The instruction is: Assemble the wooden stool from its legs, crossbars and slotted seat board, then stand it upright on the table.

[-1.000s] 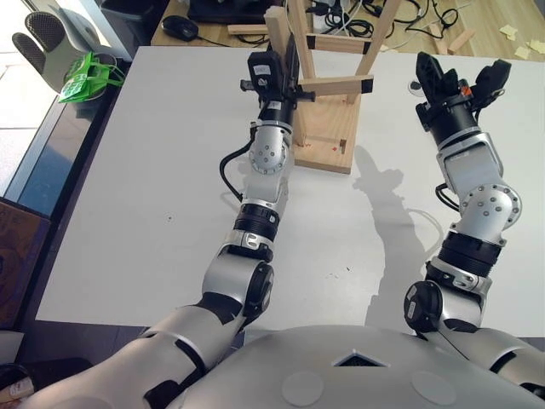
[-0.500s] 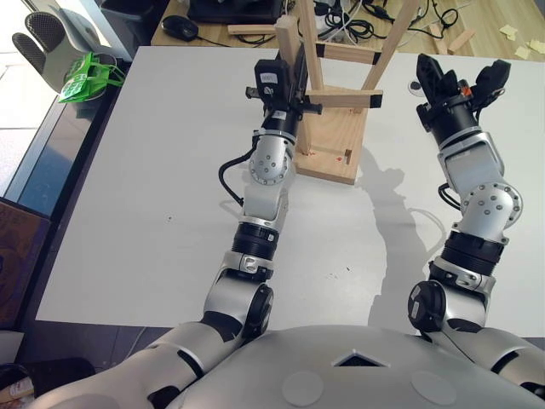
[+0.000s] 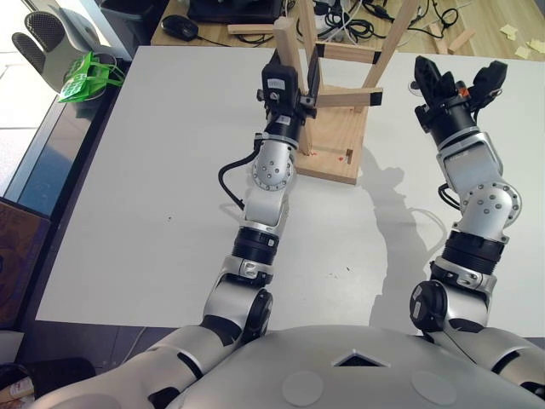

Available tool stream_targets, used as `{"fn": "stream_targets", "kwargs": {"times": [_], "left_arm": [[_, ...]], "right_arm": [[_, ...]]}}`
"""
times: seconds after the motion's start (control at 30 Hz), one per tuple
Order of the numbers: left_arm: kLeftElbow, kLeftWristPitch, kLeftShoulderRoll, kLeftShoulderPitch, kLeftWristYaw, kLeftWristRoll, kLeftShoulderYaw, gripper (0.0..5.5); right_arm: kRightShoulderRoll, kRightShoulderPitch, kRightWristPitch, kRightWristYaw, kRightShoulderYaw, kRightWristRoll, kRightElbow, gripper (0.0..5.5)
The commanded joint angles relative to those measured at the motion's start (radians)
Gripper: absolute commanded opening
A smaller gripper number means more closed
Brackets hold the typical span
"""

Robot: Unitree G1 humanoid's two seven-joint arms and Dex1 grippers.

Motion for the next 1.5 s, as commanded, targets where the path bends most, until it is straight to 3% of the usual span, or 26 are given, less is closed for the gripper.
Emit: {"fn": "stream_targets", "kwargs": {"times": [0.03, 0.13, 0.5, 0.83, 1.17, 1.3, 1.43, 1.5], "left_arm": [[-0.057, 0.009, 0.004, 0.024, -0.014, 0.001, -0.012, 3.05], [-0.078, 0.048, 0.006, 0.03, -0.025, -0.002, -0.014, 3.49], [-0.107, 0.077, 0.014, 0.026, -0.023, -0.005, 0.001, 3.51], [-0.176, 0.121, 0.018, 0.06, -0.054, -0.022, -0.012, 2.02], [-0.42, 0.141, 0.067, 0.037, -0.119, -0.017, -0.036, 1.98], [-0.543, 0.291, 0.127, -0.006, -0.105, -0.039, 0.063, 1.98], [-0.516, 0.66, 0.301, -0.074, -0.132, -0.011, 0.184, 1.98], [-0.48, 0.879, 0.37, -0.034, -0.185, -0.03, 0.201, 2.28]], "right_arm": [[-0.007, 0.002, 0.006, 0.001, 0.009, 0.008, 0.01, 0.0], [-0.01, 0.004, 0.007, 0.001, 0.01, 0.01, 0.011, 0.0], [-0.022, 0.002, 0.01, 0.007, 0.017, 0.004, 0.025, 0.0], [-0.027, 0.001, 0.009, 0.008, 0.021, 0.003, 0.032, 0.0], [-0.022, 0.011, 0.018, -0.003, 0.019, 0.013, 0.017, 0.0], [-0.015, 0.022, 0.02, -0.013, 0.018, 0.021, -0.003, 0.0], [0.01, 0.065, 0.008, -0.035, 0.018, 0.034, -0.059, 0.0], [0.036, 0.096, -0.007, -0.043, 0.027, 0.033, -0.092, 0.0]]}}
